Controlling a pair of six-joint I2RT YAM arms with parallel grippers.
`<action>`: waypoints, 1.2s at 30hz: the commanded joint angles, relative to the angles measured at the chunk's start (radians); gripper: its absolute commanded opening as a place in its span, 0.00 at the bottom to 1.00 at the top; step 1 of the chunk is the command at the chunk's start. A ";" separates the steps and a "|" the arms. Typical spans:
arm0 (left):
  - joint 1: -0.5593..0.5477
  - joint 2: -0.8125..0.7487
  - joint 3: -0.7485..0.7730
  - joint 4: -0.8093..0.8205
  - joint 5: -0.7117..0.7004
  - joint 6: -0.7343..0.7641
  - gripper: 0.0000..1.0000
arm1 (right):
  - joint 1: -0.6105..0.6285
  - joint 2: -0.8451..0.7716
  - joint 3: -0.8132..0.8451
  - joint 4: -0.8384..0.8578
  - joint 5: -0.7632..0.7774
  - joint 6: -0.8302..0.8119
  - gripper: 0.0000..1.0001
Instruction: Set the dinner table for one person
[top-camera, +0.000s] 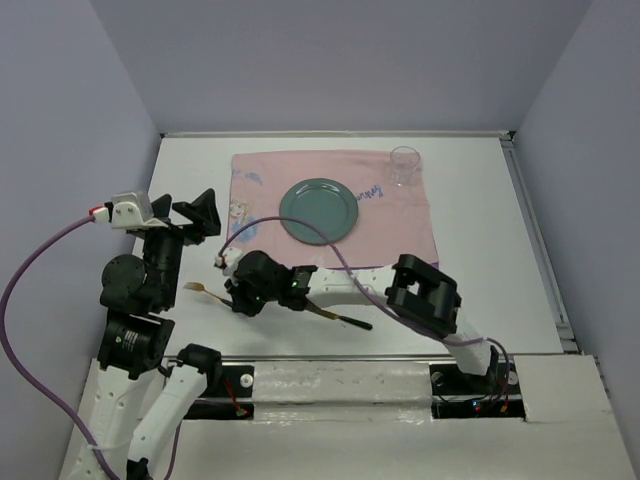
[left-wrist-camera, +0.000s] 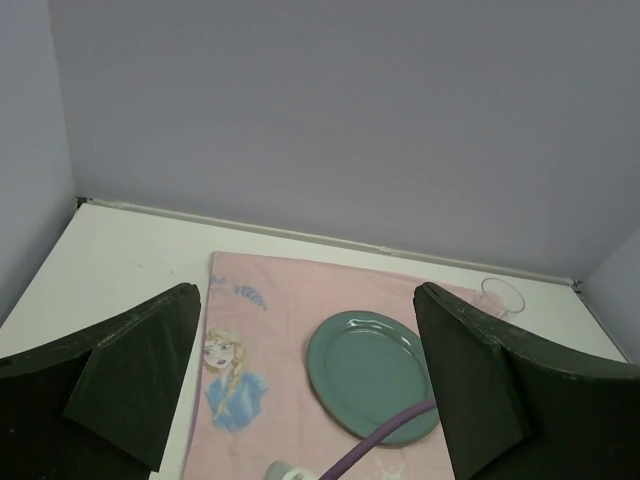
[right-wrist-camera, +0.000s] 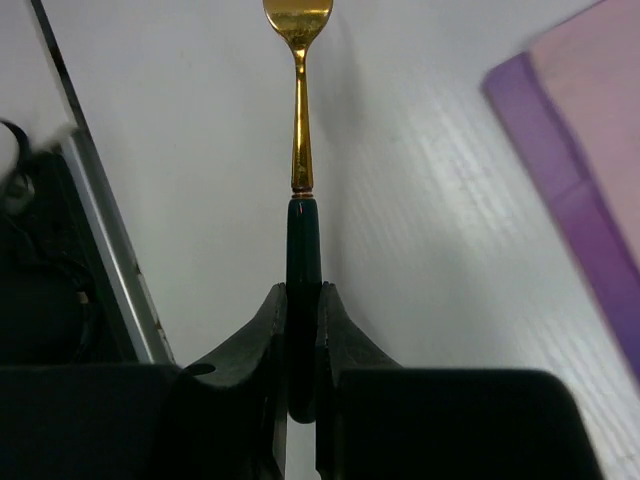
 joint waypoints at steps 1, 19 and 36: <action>0.001 0.035 0.014 0.043 0.027 -0.022 0.99 | -0.162 -0.238 -0.229 0.388 -0.116 0.270 0.00; 0.001 0.186 -0.305 0.259 0.446 -0.442 0.73 | -0.432 -0.573 -0.722 1.022 -0.431 0.713 0.00; -0.011 0.208 -0.451 0.536 0.568 -0.581 0.64 | -0.486 -0.527 -0.764 1.175 -0.485 0.844 0.00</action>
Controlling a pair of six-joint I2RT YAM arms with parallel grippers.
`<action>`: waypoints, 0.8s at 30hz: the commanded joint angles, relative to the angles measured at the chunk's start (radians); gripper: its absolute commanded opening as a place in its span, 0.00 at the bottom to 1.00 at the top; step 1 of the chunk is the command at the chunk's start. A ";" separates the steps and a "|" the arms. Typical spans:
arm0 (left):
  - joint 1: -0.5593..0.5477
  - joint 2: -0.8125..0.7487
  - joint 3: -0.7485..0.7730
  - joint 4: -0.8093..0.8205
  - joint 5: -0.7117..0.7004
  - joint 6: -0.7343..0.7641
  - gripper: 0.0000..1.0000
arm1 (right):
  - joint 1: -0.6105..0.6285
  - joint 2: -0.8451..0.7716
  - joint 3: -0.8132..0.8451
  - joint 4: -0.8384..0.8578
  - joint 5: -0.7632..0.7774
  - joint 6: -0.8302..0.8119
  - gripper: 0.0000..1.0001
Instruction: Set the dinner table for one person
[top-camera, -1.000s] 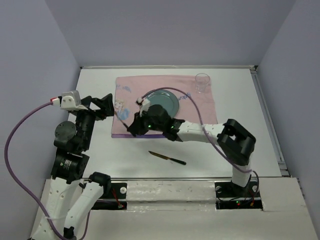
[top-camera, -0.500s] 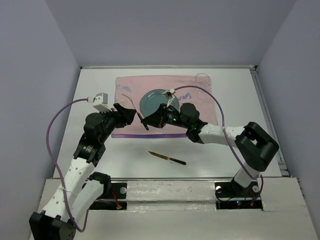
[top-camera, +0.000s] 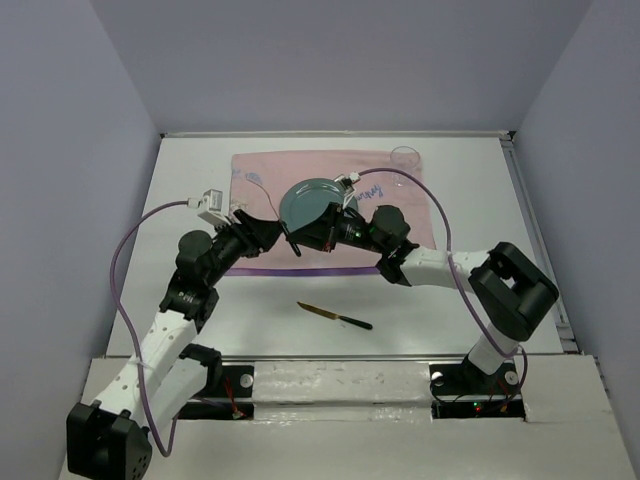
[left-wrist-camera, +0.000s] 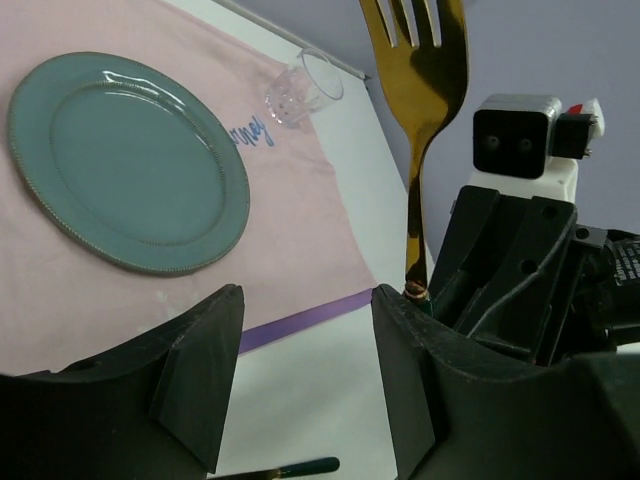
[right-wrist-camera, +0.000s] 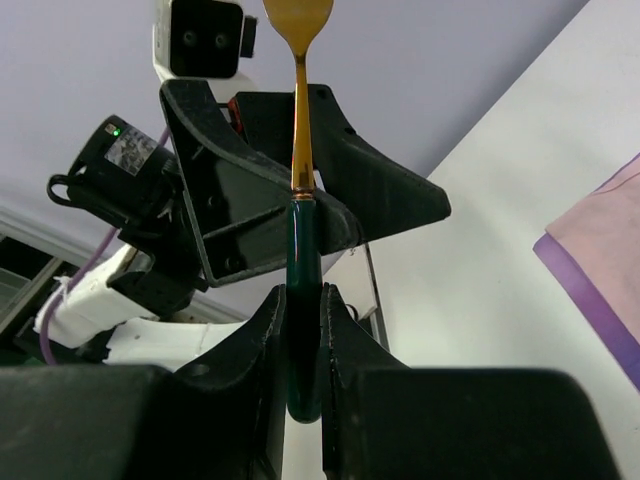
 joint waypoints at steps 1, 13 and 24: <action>-0.006 -0.084 -0.029 0.113 0.027 -0.031 0.64 | -0.031 0.009 -0.018 0.137 -0.016 0.055 0.00; -0.006 -0.132 -0.069 0.152 0.065 -0.065 0.67 | -0.080 0.032 -0.044 0.219 -0.049 0.119 0.00; -0.018 -0.007 -0.085 0.346 0.121 -0.113 0.64 | -0.071 0.086 0.000 0.271 -0.121 0.156 0.00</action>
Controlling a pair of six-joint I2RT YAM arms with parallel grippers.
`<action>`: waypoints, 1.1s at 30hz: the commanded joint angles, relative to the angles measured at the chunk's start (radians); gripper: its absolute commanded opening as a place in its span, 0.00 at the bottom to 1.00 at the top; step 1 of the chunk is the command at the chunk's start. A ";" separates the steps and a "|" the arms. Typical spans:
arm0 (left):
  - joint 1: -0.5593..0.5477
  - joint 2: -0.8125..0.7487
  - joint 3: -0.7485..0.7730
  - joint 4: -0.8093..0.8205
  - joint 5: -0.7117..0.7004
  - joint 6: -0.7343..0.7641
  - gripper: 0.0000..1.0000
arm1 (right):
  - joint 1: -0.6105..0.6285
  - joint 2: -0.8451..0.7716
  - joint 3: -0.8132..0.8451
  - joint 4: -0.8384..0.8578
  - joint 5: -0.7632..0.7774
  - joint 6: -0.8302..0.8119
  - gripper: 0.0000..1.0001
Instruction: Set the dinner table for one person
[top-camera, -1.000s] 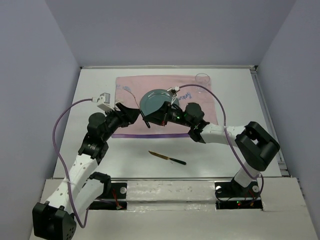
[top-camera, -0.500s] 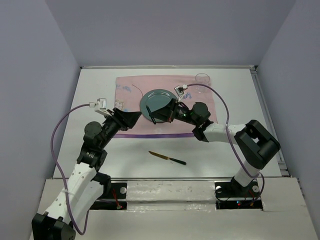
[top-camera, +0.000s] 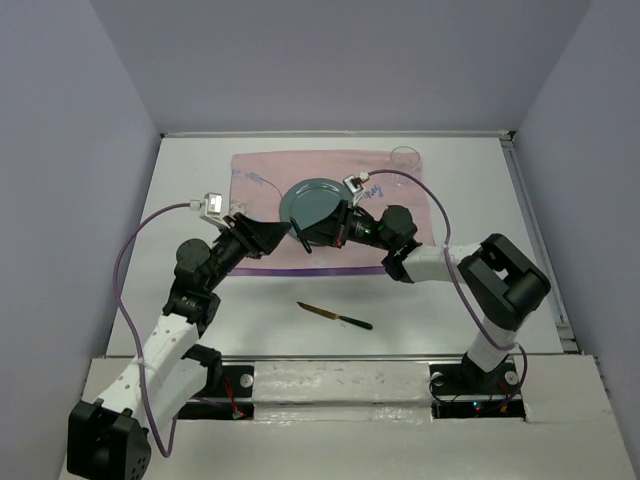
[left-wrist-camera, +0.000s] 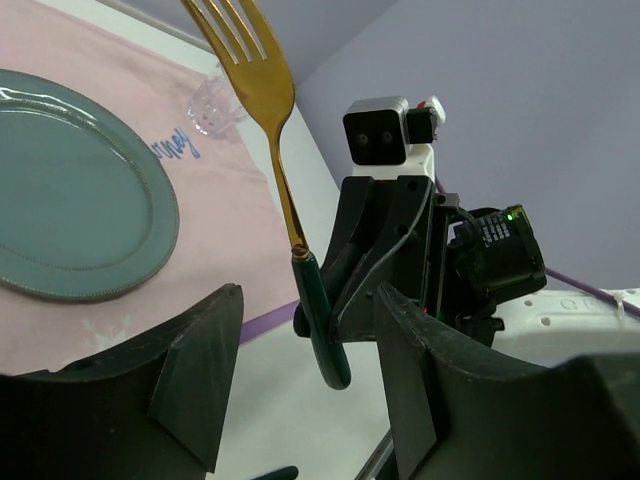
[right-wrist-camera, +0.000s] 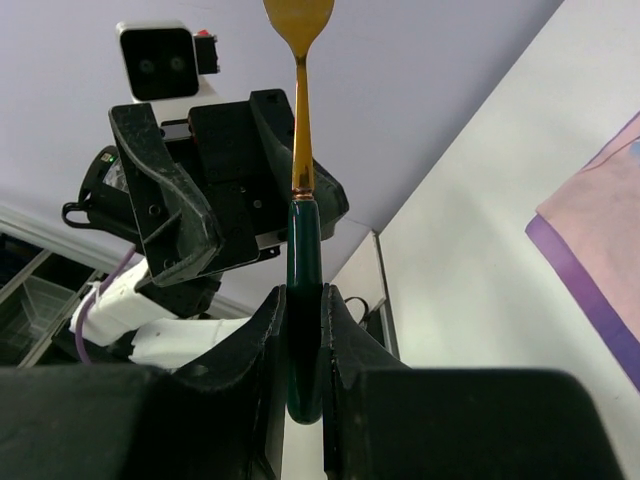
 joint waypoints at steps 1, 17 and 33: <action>-0.017 0.025 -0.007 0.156 0.032 -0.020 0.62 | 0.012 0.030 0.052 0.141 -0.044 0.035 0.00; -0.049 0.106 -0.027 0.236 0.004 -0.029 0.49 | 0.030 0.086 0.082 0.259 -0.076 0.120 0.00; -0.049 0.106 0.213 -0.194 -0.242 0.203 0.00 | 0.030 0.014 0.007 0.158 -0.082 0.026 0.60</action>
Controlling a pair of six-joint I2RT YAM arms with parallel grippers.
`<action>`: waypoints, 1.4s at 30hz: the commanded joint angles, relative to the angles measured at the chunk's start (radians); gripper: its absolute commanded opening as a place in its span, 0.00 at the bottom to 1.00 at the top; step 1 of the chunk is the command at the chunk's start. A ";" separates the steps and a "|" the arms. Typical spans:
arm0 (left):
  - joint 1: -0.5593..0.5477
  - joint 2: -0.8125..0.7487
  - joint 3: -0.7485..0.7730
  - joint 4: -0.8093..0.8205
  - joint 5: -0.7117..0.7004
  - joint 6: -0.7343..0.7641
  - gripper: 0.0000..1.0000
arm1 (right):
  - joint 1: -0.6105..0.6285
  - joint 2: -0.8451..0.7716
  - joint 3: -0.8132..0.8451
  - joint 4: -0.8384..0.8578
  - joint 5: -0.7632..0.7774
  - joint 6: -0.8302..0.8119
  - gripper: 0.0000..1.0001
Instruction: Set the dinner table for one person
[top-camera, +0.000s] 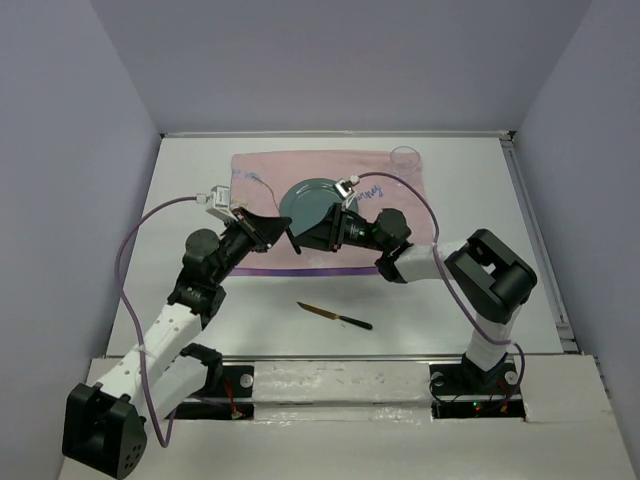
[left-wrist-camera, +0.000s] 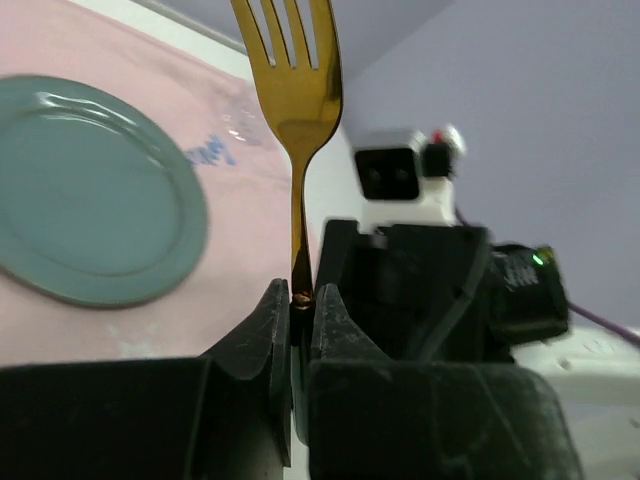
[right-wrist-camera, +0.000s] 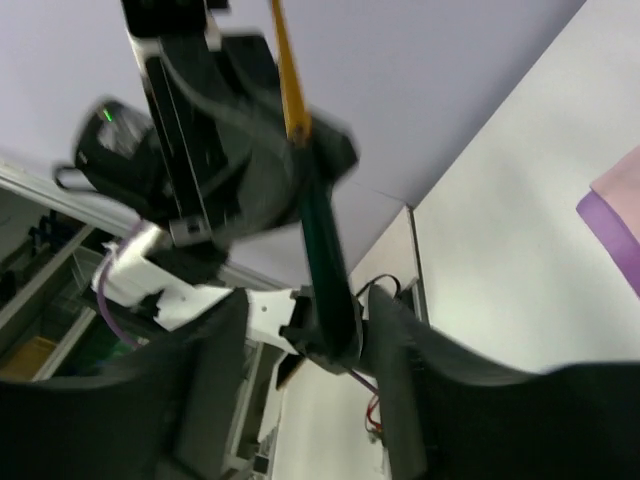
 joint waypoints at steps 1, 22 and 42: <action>0.009 0.037 0.217 -0.272 -0.188 0.236 0.00 | 0.006 -0.096 -0.047 0.008 -0.003 -0.082 0.64; 0.043 0.939 0.925 -0.990 -0.585 0.691 0.00 | 0.006 -0.910 -0.306 -1.145 0.431 -0.702 0.68; 0.075 1.269 1.213 -1.081 -0.536 0.738 0.00 | 0.006 -0.918 -0.308 -1.195 0.426 -0.743 0.68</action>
